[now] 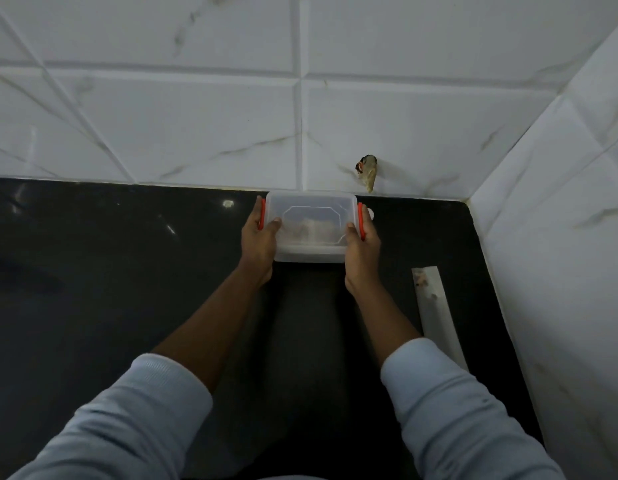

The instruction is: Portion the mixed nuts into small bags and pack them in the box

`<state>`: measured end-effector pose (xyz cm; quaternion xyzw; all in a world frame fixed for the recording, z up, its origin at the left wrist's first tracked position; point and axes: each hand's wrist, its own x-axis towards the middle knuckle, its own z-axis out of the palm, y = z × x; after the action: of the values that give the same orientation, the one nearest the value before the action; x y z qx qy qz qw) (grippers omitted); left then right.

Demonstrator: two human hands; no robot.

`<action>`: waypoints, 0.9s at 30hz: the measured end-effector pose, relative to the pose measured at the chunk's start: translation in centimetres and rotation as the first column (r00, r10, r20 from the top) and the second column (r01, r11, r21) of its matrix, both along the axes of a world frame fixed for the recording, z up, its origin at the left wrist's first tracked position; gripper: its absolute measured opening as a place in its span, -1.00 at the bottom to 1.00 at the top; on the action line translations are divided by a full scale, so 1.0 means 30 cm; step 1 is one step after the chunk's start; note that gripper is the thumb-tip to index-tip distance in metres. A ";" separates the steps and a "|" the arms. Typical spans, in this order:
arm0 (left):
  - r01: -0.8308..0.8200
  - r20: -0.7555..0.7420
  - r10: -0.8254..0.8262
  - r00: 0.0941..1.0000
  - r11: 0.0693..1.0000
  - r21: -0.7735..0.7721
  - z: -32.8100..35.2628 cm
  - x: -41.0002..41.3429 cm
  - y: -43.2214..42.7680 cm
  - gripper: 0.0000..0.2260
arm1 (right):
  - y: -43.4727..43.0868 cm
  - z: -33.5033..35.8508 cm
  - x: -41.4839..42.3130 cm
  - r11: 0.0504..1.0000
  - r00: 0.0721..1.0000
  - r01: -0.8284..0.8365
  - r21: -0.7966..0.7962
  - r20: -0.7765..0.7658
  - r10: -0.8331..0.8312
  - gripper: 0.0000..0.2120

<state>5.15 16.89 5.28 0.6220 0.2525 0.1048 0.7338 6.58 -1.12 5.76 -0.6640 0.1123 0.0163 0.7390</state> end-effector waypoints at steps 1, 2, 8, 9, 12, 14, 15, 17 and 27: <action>-0.002 0.003 0.002 1.000 1.000 0.002 0.005 0.017 0.008 -0.41 | 0.008 -0.003 0.018 1.000 1.000 -0.005 -0.004 0.008 0.005 -0.48; -0.002 0.009 0.002 1.000 1.000 0.005 0.009 0.035 0.016 -0.41 | 0.016 -0.003 0.035 1.000 1.000 -0.010 -0.007 0.015 0.010 -0.48; 0.007 0.007 -0.007 1.000 1.000 -0.026 0.018 0.128 0.054 -0.39 | 0.061 0.022 0.133 0.999 1.000 0.010 -0.040 0.030 -0.009 -0.50; 0.018 -0.004 -0.018 1.000 0.999 -0.030 0.006 0.138 0.061 -0.39 | 0.064 0.013 0.138 0.999 1.000 0.006 -0.048 0.021 -0.005 -0.50; 0.090 -0.038 -0.091 0.995 0.996 -0.024 -0.028 0.145 0.072 -0.38 | 0.059 -0.025 0.121 0.996 0.999 -0.035 -0.077 0.016 0.036 -0.48; 0.101 -0.048 -0.102 0.994 0.995 -0.025 -0.041 0.146 0.075 -0.37 | 0.053 -0.042 0.115 0.995 0.999 -0.034 -0.098 0.028 0.037 -0.48; 0.105 -0.050 -0.106 0.993 0.994 -0.024 -0.049 0.146 0.080 -0.37 | 0.051 -0.046 0.119 0.994 0.999 -0.031 -0.100 0.025 0.034 -0.48; 0.127 -0.048 -0.128 0.991 0.992 -0.023 -0.047 0.143 0.082 -0.37 | 0.052 -0.042 0.124 0.994 0.999 -0.037 -0.104 0.030 0.040 -0.48; 0.123 -0.146 -0.100 0.984 0.981 0.151 0.010 0.127 0.073 -0.38 | 0.029 -0.012 0.108 0.978 0.995 -0.096 -0.187 -0.005 0.096 -0.44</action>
<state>8.95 19.09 5.59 0.6975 0.2582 0.0400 0.6672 9.83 -0.26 5.39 -0.7352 0.0798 0.0400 0.6719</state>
